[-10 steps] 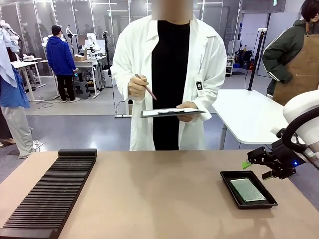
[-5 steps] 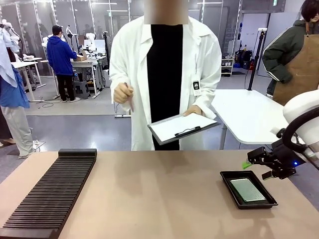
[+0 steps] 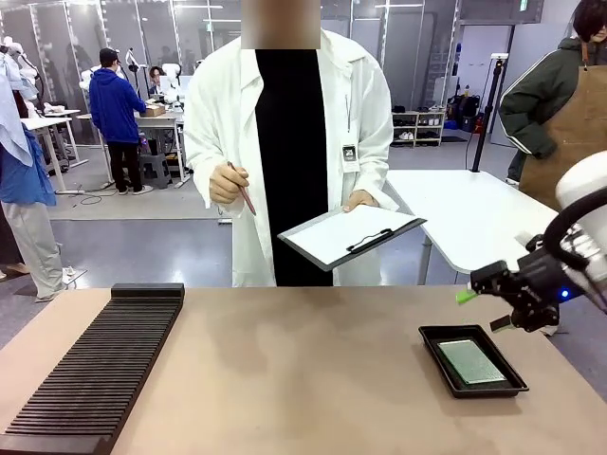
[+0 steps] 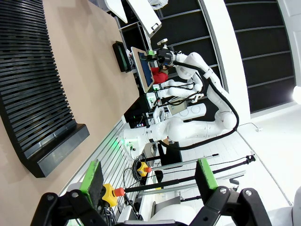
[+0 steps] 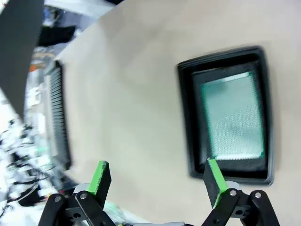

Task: Inspect the PCB.
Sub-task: Place the Blank PCB in the ESD tray.

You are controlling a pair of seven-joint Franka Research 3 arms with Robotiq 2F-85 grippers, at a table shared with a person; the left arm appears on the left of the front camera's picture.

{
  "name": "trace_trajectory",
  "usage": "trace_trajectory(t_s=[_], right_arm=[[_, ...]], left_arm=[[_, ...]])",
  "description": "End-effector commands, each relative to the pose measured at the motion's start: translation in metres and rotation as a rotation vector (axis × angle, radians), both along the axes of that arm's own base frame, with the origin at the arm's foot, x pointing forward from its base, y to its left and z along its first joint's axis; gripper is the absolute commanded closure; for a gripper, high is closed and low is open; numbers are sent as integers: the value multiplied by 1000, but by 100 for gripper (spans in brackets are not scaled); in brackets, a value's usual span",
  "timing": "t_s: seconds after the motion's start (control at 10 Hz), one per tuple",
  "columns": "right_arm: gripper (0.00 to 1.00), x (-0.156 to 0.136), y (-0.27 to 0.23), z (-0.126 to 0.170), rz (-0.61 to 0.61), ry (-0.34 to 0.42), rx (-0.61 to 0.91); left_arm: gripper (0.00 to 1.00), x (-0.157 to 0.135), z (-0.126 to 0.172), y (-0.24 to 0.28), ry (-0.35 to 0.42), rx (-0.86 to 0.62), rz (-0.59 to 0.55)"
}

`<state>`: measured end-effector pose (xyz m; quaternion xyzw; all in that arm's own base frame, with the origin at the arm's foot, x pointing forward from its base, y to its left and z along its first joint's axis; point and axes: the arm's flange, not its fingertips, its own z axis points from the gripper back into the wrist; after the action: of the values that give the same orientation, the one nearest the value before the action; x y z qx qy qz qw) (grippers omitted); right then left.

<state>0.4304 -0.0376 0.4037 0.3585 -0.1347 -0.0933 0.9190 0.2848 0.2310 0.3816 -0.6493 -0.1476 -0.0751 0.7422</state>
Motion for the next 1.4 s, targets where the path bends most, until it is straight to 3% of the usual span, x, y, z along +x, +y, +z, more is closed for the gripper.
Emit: trace_trajectory(t_s=[0.0,0.3,0.6,1.0,1.1,1.3], right_arm=[[0,-14,-35,50,-45,88,205],[0,-60,-97,79,-28,184,481],[0,-113,-120,74,86,157,653],[0,-121,-130,45,110,89,742],[0,-129,-128,58,100,139,704],[0,-129,-128,58,100,139,704]], left_arm=[[0,-4,4,-2,14,8,-7],[0,-4,4,-2,14,8,-7],[0,-4,4,-2,14,8,-7],[0,-4,4,-2,14,8,-7],[0,-4,4,-2,14,8,-7],[0,-4,4,-2,14,8,-7]])
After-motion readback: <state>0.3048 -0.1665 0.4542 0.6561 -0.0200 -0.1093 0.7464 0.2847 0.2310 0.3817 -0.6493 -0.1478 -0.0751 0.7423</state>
